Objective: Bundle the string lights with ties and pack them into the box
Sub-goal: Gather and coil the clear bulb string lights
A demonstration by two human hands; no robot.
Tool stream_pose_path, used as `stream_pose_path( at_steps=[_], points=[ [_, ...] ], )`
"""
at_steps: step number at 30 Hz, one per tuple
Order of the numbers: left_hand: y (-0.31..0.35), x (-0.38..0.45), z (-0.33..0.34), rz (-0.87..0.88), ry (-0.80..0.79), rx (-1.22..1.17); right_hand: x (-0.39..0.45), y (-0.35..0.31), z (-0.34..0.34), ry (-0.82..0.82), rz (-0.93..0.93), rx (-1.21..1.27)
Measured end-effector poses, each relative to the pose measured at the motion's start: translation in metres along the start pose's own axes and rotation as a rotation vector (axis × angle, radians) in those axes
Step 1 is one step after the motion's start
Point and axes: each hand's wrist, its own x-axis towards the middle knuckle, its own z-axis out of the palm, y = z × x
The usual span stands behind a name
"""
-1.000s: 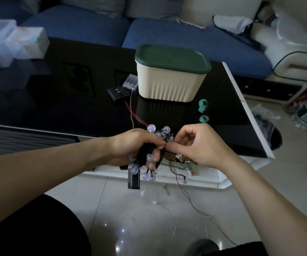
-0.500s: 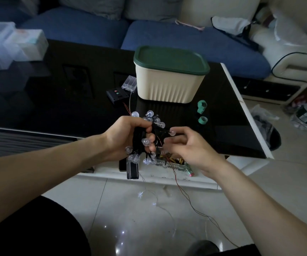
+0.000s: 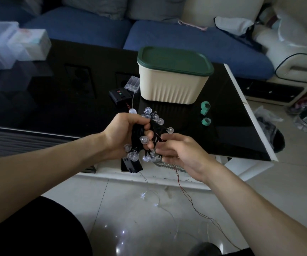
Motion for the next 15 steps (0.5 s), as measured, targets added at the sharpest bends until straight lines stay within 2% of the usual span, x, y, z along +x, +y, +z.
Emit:
stream_pose_path(
  at_steps=[2,7,12,15],
  points=[
    [-0.001,-0.0002,0.0013,-0.008,-0.011,-0.005,0.0006,0.001,0.0023,-0.057,-0.015,-0.049],
    [-0.0006,0.0,-0.0019,-0.015,0.023,-0.005,-0.0009,0.0016,-0.0011,-0.06,-0.079,-0.198],
    [-0.0014,0.0041,-0.0031,-0.002,0.096,-0.013,-0.0029,0.0007,-0.003,0.036,-0.132,-0.207],
    [-0.0002,0.0065,-0.0025,0.025,0.111,-0.087,-0.0037,0.0032,-0.0044,0.125,-0.253,-0.492]
  ],
)
